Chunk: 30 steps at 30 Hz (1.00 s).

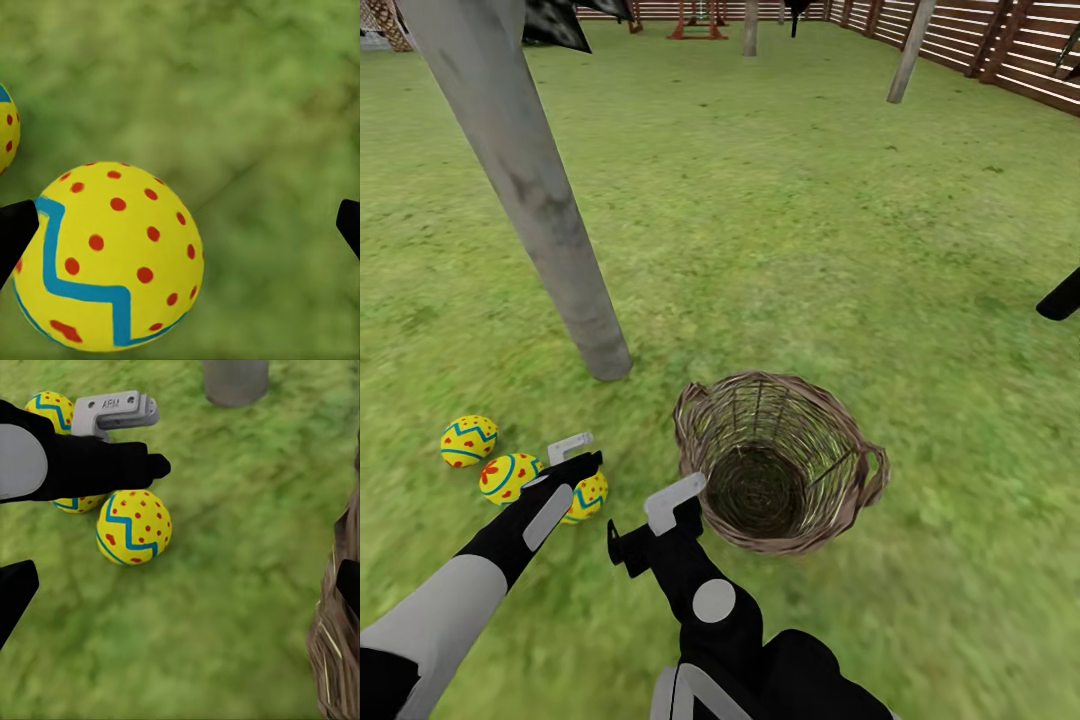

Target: Take the three Easter eggs out of the wicker basket on the lawn in the garden, then place them on the lawn next to a single tree (choose any tree) so that all three eggs are next to the same tree and none are left in the basket.

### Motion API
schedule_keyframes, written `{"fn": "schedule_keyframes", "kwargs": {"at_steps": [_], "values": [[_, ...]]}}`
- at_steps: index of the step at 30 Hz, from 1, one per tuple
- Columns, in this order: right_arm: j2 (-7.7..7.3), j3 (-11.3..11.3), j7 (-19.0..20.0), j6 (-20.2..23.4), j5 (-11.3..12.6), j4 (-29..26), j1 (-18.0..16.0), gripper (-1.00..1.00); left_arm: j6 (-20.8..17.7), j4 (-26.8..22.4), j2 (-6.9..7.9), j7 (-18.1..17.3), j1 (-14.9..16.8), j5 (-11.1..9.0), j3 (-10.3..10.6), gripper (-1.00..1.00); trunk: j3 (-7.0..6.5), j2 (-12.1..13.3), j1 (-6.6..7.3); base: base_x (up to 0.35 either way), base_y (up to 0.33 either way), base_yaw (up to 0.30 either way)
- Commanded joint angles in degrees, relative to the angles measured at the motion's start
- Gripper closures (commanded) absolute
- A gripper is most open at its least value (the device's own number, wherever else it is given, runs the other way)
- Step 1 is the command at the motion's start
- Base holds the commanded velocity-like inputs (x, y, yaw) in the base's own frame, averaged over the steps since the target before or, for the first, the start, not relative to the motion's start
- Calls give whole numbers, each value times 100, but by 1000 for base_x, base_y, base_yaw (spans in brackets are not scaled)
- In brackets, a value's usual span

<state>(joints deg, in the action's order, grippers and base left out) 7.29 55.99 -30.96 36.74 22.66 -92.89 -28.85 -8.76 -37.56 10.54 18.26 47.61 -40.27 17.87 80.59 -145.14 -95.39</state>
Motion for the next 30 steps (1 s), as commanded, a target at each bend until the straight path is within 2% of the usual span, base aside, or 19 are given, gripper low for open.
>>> {"fn": "schedule_keyframes", "kwargs": {"at_steps": [1, 6, 13, 14, 30], "values": [[1, 10, -59, 13, 54, -6, -6, -100, -12, -13, 10, 53, 3, -42, 42, -100, 4, -2, 1, 0, 0, 0], [1, 10, -59, 13, 54, -6, -6, -100, -12, -13, 10, 53, 3, -42, 42, -100, 4, -2, 1, 0, 0, 0], [-15, -72, -206, 98, -82, 193, 188, -100, -207, -86, 58, 79, -117, -18, -22, -100, -151, 7, 19, 0, 0, 0], [-16, -75, -210, 101, -87, 298, 425, -100, -369, -89, 58, 80, -121, -17, -24, -100, -173, 9, 22, 0, 0, 0], [-17, -79, -217, 105, -95, 316, 451, -100, -373, -94, 62, 72, -129, -16, -29, -100, -527, 30, 63, 0, 0, 0]]}}
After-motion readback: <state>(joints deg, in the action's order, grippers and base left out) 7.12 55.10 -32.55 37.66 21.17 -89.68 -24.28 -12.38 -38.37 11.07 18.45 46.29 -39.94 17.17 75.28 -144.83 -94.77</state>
